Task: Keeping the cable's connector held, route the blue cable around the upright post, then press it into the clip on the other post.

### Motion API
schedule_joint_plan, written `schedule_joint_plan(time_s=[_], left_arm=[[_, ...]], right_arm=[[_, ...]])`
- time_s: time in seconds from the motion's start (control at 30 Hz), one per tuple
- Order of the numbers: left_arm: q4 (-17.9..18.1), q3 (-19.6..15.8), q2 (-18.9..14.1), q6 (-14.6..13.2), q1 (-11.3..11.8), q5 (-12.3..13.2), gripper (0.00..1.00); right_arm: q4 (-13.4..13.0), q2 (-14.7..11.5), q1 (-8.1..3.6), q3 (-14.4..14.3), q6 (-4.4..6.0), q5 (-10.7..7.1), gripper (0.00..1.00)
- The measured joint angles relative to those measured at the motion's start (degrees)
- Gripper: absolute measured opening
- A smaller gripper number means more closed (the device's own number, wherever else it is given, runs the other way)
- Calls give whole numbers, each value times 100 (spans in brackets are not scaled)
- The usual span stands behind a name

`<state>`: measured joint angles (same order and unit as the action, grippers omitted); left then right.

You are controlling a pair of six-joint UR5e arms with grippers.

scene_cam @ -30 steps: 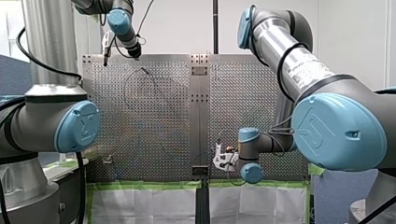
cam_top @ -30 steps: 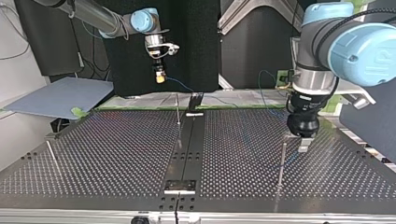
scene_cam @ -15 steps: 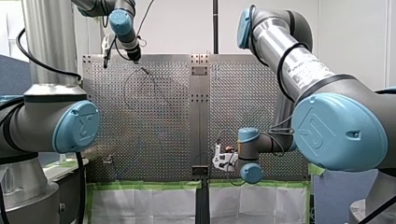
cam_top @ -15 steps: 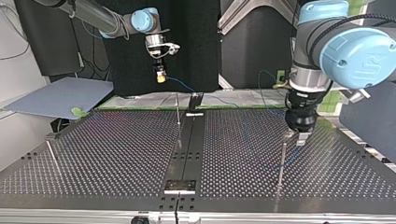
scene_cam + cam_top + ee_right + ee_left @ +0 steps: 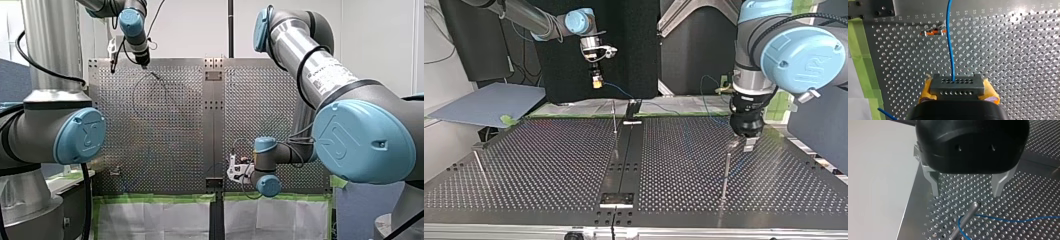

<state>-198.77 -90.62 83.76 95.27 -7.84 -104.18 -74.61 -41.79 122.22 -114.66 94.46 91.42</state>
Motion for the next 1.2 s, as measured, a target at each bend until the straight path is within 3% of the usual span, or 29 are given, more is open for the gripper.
schedule_joint_plan(time_s=[0.57,1.2], left_arm=[[-168,-1,0,79,-9,-597,100],[-178,1,-2,33,-11,-704,100]], right_arm=[[18,0,23,-1,-17,0,0],[14,1,23,0,-22,0,0]])
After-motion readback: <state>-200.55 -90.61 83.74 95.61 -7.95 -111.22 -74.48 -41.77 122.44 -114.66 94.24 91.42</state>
